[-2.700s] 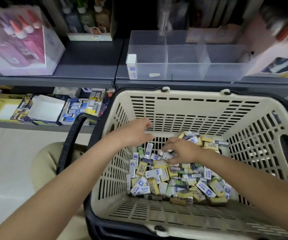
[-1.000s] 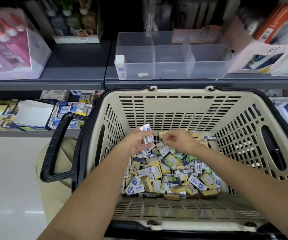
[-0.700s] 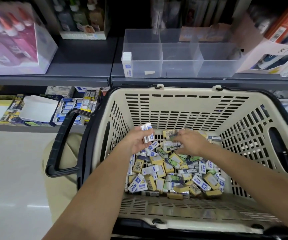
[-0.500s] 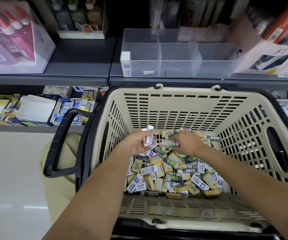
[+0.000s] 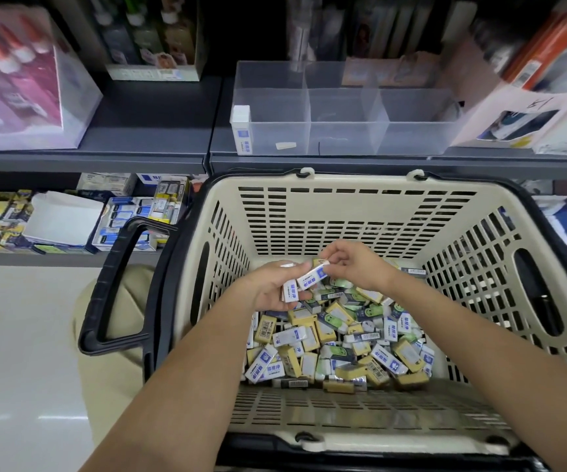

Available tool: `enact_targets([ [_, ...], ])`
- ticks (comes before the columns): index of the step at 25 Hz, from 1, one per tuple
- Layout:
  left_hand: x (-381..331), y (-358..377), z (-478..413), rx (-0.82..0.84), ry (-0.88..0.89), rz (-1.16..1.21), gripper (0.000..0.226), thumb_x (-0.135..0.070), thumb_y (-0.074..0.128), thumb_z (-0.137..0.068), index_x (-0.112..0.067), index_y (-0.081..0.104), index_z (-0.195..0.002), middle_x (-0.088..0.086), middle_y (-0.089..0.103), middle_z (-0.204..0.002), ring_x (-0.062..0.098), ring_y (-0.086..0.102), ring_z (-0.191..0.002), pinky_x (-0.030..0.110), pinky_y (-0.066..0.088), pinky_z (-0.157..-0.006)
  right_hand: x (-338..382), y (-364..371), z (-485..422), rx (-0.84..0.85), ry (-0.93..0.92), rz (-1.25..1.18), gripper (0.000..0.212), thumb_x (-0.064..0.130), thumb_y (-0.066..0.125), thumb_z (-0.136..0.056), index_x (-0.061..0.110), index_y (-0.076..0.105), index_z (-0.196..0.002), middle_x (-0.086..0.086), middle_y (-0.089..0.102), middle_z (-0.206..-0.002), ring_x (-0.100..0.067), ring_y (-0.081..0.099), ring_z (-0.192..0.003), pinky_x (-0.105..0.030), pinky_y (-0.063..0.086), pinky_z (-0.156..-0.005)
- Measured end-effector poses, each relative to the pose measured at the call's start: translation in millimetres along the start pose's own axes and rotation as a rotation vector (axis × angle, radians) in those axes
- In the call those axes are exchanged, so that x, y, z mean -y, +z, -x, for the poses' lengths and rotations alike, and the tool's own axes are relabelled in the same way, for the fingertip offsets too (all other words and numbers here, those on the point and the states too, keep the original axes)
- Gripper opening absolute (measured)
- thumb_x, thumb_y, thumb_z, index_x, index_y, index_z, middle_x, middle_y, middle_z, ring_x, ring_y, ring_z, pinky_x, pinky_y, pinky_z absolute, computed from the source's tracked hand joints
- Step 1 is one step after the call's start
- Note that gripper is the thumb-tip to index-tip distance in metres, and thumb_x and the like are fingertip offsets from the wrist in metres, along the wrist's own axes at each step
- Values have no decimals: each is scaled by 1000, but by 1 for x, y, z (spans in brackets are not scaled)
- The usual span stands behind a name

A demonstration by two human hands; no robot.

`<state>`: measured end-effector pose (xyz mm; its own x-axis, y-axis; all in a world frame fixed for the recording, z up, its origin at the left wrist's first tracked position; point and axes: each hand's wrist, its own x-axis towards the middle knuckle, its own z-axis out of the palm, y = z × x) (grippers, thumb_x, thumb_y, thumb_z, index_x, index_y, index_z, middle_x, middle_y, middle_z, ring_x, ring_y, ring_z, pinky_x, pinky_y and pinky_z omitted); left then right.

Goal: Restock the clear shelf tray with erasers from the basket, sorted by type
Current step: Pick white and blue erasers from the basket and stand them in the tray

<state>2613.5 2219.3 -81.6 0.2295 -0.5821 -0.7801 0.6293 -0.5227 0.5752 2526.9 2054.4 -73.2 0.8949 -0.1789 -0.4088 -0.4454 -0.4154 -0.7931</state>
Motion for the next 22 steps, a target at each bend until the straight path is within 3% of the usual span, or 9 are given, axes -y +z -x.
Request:
enact_targets([
  [3,-2,-1,1,63,-40,-25,21,-38,59,-89,-19,62,-97,0,71,-86,14,66,-74,27,47,-64,4,0,-4,-28,13,-153,16,7,67,-82,16,57,-91,2,61,-79,-12,59,-71,-21,49,-70],
  [6,0,-12,-5,-192,55,203,19,-25,61,-89,-16,60,-105,0,72,-81,15,64,-74,34,51,-72,2,6,-16,-79,78,-199,11,8,63,-85,15,61,-94,-4,67,-87,-12,60,-74,-27,52,-72],
  [8,2,-23,-9,-368,121,345,13,-17,58,-91,-16,60,-104,3,70,-85,16,64,-77,38,51,-75,-4,16,-25,-63,63,176,14,10,58,-88,12,65,-101,-6,67,-101,-15,59,-84,-29,49,-79],
  [10,4,-25,-11,-398,122,347,9,-11,55,-92,-14,61,-98,7,67,-92,18,62,-82,41,51,-79,-9,33,-34,24,8,472,23,12,54,-90,12,64,-111,-5,64,-114,-18,59,-97,-27,47,-85],
  [12,5,-23,-13,-401,115,335,8,-9,55,-91,-13,62,-92,9,65,-95,19,59,-84,40,51,-78,-11,49,-43,121,-14,628,36,11,53,-89,15,56,-125,-7,55,-128,-23,53,-114,-33,45,-93],
  [14,4,-22,-12,-408,143,356,11,-9,54,-92,-17,60,-88,7,65,-92,19,59,-82,35,52,-67,-15,59,-49,197,-7,737,46,15,55,-87,21,48,-133,-9,47,-134,-27,48,-120,-38,44,-95],
  [18,5,-22,-11,-388,159,390,10,-11,54,-93,-21,57,-93,4,64,-85,18,59,-74,31,48,-60,-20,59,-47,177,-34,759,26,23,61,-85,20,57,-110,-7,51,-116,-25,50,-108,-35,43,-87],
  [22,1,-17,-7,-384,102,362,7,-9,56,-91,-13,57,-96,11,61,-88,22,56,-72,31,46,-60,-14,37,-29,55,-10,488,10,17,60,-88,18,55,-96,0,58,-95,-20,57,-85,-32,50,-70],
])
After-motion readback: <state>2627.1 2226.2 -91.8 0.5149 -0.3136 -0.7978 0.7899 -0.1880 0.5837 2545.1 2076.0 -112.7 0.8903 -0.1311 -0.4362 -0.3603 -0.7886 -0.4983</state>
